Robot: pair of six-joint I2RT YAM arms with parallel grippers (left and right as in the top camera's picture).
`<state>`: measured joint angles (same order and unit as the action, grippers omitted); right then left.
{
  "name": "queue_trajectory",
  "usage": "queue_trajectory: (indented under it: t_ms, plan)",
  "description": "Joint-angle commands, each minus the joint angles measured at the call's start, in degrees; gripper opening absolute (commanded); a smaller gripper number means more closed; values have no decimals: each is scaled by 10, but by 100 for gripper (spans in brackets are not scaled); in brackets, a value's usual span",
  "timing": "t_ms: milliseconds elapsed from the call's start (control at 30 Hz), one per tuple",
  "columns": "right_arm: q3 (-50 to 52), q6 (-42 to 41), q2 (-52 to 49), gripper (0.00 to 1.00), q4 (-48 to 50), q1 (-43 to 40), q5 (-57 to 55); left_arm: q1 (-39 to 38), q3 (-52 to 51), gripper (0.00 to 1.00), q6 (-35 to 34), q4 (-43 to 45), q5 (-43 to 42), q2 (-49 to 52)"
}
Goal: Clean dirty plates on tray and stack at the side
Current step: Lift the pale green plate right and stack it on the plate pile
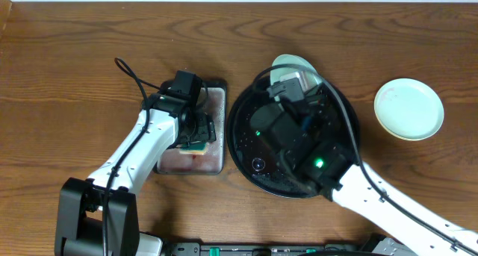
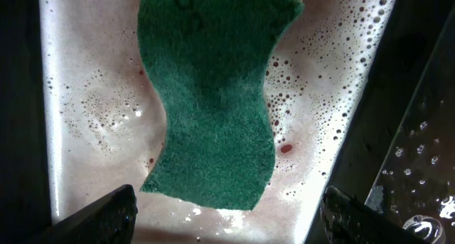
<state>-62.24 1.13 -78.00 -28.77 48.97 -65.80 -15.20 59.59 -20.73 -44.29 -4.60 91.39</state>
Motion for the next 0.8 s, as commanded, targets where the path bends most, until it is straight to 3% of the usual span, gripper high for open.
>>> queue_trajectory:
  t_ms: [0, 300, 367, 533, 767]
  plan:
    - [-7, -106, -9, 1, -19, -78, 153, 0, -6, 83, 3, 0, -3, 0]
    - [-7, -308, -73, 1, -98, -322, 373, 0, -6, 83, 3, 0, -3, 0]
    - [-7, -348, -95, 1, -99, -430, 489, 0, -6, 83, 3, 0, -3, 0]
    - [-7, -378, -126, 1, -80, -590, 654, 0, -6, 83, 3, 0, -3, 0]
    - [-7, -384, -154, 1, -80, -736, 718, 0, -6, 83, 3, 0, -3, 0]
